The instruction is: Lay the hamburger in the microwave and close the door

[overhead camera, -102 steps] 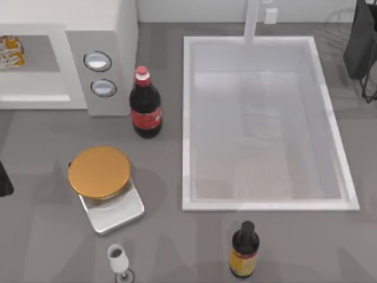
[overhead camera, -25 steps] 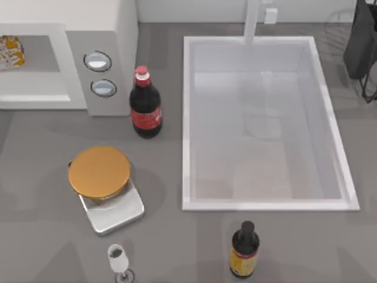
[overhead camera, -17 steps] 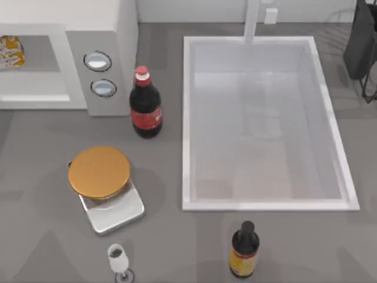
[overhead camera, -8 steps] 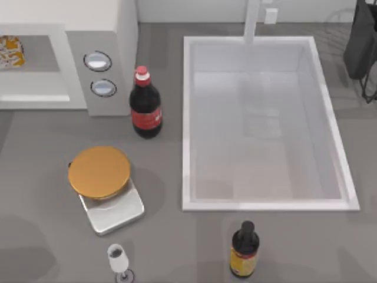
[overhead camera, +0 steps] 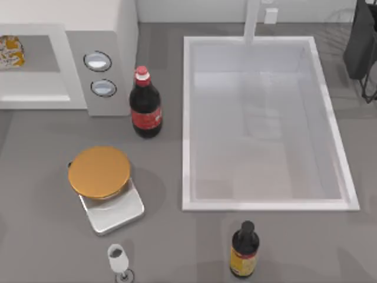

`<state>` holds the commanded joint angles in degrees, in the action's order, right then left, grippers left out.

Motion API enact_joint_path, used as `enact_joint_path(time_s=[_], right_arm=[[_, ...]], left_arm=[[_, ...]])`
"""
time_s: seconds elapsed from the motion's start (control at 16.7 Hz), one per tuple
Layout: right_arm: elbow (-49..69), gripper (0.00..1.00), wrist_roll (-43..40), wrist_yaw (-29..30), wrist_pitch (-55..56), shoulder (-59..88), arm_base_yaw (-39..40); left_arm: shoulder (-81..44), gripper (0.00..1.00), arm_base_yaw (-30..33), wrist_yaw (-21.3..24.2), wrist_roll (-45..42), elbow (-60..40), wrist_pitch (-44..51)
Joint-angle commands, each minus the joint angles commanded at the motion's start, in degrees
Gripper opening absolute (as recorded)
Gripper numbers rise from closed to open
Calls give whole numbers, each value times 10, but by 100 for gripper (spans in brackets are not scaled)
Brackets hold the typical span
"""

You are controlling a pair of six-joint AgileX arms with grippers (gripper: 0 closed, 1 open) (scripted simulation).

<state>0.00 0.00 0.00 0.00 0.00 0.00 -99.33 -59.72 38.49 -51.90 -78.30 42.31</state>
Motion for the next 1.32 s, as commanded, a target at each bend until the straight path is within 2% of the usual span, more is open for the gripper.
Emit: enact_joint_path(time_s=[0.48, 1.08, 1.32], right_arm=[[0, 100, 0, 0, 0, 0, 0], [0, 100, 0, 0, 0, 0, 0], [0, 100, 0, 0, 0, 0, 0]], left_arm=[[-18, 0, -3, 0, -12, -11, 6], [-81, 0, -7, 2, -15, 122, -186], [-86, 0, -7, 2, -15, 134, -203]])
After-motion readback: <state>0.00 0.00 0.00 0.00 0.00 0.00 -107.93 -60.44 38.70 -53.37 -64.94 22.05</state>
